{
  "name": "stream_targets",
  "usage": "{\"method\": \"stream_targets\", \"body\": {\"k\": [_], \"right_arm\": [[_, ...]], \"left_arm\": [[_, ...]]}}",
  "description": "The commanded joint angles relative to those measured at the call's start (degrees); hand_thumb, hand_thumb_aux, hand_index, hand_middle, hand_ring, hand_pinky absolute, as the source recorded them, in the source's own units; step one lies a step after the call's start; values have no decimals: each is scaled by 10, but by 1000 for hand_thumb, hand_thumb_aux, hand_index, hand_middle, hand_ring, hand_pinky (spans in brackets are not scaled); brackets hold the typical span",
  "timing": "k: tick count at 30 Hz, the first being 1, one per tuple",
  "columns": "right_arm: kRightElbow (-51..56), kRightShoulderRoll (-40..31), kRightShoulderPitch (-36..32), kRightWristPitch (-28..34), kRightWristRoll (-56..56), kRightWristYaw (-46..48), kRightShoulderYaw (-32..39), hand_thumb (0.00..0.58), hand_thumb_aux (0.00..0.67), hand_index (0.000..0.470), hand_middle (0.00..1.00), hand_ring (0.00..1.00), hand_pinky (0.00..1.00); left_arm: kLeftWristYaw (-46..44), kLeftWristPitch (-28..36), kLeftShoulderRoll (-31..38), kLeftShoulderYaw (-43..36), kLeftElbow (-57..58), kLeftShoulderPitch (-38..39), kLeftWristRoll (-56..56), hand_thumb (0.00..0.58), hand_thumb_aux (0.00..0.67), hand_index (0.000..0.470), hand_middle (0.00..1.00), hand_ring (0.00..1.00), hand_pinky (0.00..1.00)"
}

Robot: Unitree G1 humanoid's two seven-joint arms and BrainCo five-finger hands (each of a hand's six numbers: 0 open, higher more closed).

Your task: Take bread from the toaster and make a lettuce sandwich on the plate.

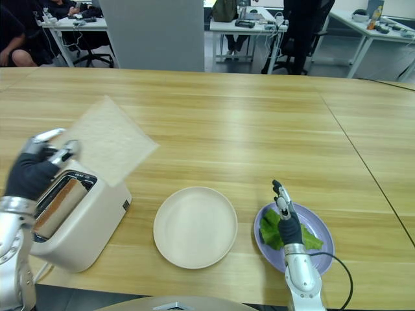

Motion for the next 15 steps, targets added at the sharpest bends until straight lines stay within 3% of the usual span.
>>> {"method": "stream_targets", "body": {"k": [1, 9, 15], "right_arm": [[-3, -44, -26, 15, -34, 10, -21, 0, 0, 0, 0, 0, 0], [29, -181, -36, -42, -142, -1, -62, 0, 0, 0, 0, 0, 0], [38, -233, -32, -60, -178, 13, -68, 0, 0, 0, 0, 0, 0]], "left_arm": [[-47, 22, 12, -89, 84, -26, -27, 580, 670, 460, 1000, 1000, 1000], [-120, 6, 39, -205, 220, -70, -27, 580, 670, 460, 1000, 1000, 1000], [-138, 0, 51, -269, 295, -118, 2, 580, 670, 460, 1000, 1000, 1000]]}}
